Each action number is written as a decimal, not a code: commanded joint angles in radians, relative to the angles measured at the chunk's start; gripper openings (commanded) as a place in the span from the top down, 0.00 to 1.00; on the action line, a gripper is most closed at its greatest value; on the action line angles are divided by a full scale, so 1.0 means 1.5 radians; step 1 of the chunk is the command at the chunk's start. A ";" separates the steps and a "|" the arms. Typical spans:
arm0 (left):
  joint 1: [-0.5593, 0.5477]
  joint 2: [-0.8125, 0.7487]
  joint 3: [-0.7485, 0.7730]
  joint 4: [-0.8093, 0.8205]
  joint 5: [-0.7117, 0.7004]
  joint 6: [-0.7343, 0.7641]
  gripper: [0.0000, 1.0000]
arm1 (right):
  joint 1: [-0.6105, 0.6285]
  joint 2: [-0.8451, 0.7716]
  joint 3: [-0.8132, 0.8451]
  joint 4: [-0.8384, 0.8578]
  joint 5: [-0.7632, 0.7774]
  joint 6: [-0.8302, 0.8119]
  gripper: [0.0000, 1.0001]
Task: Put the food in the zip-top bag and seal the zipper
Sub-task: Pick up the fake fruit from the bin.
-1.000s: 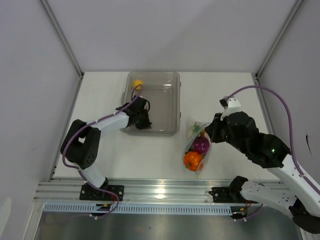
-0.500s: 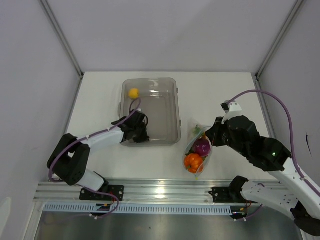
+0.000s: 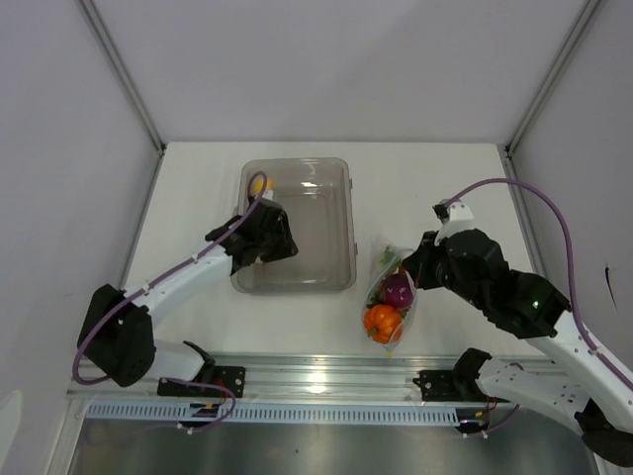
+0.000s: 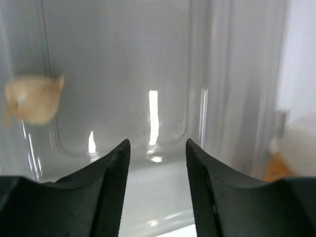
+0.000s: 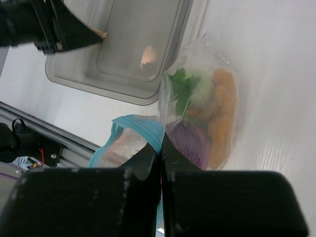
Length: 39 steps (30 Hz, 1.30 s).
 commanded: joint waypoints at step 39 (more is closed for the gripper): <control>0.187 0.594 0.756 -0.182 -0.151 0.349 0.25 | 0.004 0.034 0.029 0.058 0.015 -0.060 1.00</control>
